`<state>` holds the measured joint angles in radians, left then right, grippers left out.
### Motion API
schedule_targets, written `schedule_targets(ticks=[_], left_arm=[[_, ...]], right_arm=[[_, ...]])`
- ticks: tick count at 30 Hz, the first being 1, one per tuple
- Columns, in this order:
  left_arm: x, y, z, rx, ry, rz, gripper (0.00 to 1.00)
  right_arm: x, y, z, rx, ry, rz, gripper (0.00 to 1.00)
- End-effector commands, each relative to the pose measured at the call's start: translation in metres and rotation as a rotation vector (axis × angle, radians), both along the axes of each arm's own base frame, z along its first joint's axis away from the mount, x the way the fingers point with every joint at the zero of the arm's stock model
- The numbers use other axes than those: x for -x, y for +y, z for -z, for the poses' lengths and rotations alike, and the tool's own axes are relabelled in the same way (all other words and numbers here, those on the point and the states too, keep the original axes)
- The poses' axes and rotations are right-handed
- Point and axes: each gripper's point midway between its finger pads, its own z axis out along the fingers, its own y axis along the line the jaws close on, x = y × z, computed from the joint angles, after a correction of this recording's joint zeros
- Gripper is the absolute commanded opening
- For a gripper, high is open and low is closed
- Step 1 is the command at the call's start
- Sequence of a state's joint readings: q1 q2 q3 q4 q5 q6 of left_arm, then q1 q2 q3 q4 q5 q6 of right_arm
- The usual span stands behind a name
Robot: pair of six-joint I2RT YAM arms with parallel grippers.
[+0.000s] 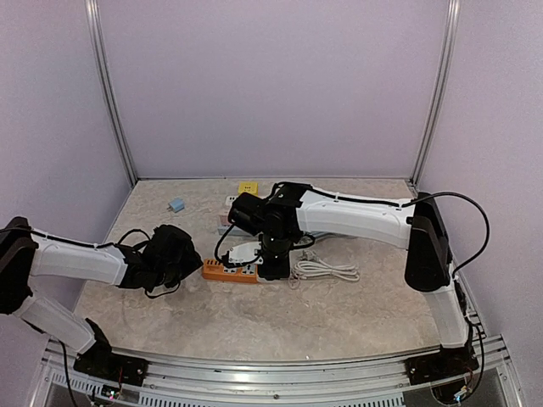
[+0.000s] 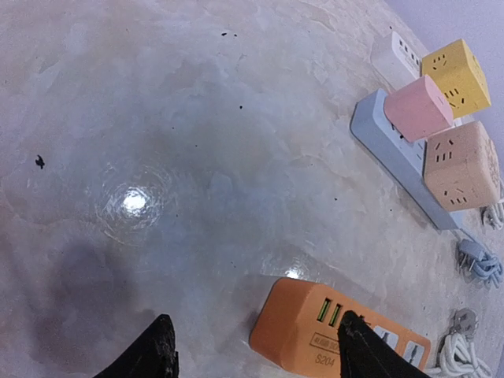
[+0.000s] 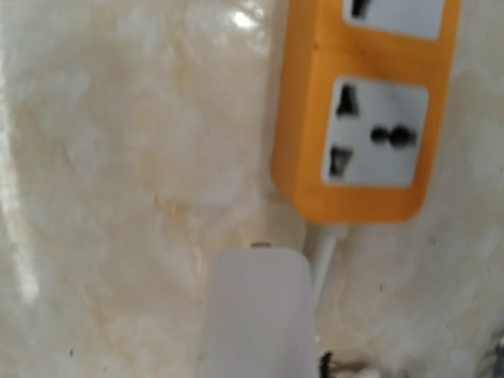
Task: Insert the plug
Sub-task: Move the socket to the center of the board.
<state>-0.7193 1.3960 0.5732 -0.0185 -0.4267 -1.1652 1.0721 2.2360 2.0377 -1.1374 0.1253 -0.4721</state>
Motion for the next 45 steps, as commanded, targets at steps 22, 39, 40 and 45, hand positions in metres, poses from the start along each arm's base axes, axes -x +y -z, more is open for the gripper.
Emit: schedule_targets(ticks=[22, 39, 40, 45], left_arm=[[-0.032, -0.068, 0.028, 0.173, 0.026, 0.186, 0.16], [-0.029, -0.135, 0.022, 0.195, -0.026, 0.362, 0.25], [-0.03, -0.134, 0.021, 0.193, -0.028, 0.358, 0.28], [-0.033, -0.126, 0.008, 0.205, -0.06, 0.342, 0.45]], right_arm=[[-0.014, -0.031, -0.06, -0.116, -0.152, 0.105, 0.0], [-0.021, -0.055, -0.017, 0.055, -0.107, 0.1, 0.0], [-0.021, -0.056, -0.014, 0.063, -0.103, 0.098, 0.0], [-0.023, -0.062, -0.003, 0.097, -0.093, 0.098, 0.0]])
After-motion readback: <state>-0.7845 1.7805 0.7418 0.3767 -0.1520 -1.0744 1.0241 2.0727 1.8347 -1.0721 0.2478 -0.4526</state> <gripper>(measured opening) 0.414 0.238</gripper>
